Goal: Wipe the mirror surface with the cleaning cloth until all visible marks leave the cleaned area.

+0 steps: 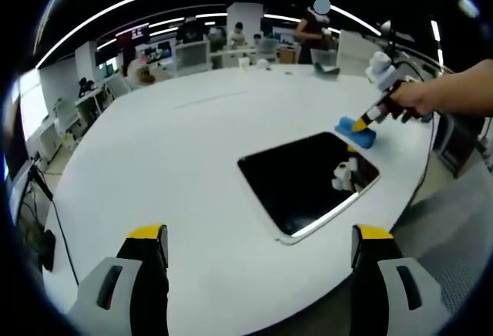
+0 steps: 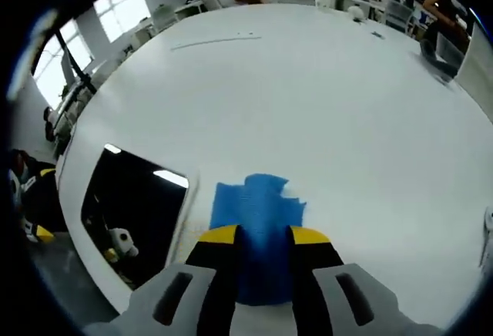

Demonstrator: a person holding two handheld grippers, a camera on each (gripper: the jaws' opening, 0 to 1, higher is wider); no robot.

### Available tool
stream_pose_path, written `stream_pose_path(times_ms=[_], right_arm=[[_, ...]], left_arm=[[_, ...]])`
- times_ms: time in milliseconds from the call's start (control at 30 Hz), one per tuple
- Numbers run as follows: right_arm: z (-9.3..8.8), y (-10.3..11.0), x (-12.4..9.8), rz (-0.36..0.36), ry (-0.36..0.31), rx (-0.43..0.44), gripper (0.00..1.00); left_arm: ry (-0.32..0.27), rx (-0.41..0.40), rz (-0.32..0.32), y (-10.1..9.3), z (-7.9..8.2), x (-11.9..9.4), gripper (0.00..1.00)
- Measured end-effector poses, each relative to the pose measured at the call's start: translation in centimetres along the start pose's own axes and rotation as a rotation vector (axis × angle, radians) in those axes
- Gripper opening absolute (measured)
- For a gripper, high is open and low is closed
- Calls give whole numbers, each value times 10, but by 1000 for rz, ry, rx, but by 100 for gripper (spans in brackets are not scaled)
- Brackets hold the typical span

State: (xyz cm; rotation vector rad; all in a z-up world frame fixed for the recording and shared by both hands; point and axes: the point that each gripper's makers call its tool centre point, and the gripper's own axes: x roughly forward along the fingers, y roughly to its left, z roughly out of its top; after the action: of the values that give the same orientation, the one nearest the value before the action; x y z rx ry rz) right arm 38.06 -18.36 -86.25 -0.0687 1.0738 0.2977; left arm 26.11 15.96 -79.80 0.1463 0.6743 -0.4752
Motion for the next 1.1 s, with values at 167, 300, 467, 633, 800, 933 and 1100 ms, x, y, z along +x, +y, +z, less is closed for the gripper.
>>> stream_pose_path(times_ms=[167,300,467,633,800,933,1100], right_arm=[[-3,3,-1,-41,12,-62,8],[-3,3,-2,-56,6,-84,8],[-2,1,-5,-68,-3,-121,11],[-4,0,-3,-60,-20,-49,5],[2,2,-11,-44,-32,-1,4],[9,-3,-19,-24,-28,55,4],[19,-1,-31,2,-48,105,4]], left_arm=[[1,6,-3,-1,0,1,99],[3,6,-2,-1,-1,1,99],[9,12,-6,-2,-2,1,99],[10,13,-7,-3,-1,1,99],[8,14,-8,-3,-1,1,99],[-9,28,3,0,2,0,100],[-14,25,1,0,3,-1,100]])
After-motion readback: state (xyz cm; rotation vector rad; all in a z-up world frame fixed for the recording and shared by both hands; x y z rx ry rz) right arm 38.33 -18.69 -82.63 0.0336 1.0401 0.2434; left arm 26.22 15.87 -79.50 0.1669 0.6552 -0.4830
